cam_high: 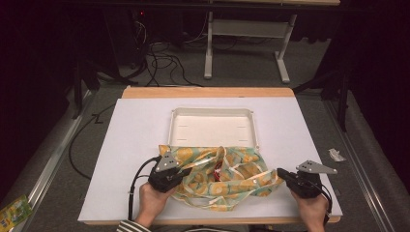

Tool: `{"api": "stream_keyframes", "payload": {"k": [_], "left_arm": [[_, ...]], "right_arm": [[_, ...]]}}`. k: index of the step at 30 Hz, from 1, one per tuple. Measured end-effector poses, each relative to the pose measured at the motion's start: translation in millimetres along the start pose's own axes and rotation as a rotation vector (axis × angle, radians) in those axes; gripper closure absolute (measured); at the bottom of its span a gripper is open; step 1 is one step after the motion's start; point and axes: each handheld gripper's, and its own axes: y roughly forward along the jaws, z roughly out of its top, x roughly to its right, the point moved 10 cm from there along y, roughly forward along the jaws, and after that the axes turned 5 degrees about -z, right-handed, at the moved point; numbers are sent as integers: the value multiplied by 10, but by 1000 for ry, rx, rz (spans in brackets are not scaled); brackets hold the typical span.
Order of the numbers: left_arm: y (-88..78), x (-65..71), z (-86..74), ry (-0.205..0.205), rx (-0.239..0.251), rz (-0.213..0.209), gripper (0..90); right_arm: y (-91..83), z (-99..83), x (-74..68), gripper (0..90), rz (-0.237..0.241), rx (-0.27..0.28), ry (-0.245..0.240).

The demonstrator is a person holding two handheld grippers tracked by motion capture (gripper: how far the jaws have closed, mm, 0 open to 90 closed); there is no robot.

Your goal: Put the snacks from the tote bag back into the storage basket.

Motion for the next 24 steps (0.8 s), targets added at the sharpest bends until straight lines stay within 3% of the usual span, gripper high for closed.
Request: {"api": "stream_keyframes", "payload": {"k": [5,11,15,24], "left_arm": [[26,4,-32,-8,-8,-5,898],[60,45,-31,-9,-7,-18,898],[62,54,-30,-8,-7,-23,898],[53,72,-25,-8,-3,-28,898]], "right_arm": [[82,-78,-5,894,-4,-37,2],[31,70,-129,749,10,-3,-24],[-70,229,-280,654,29,35,-63],[-272,539,-699,595,94,108,-168]]}}
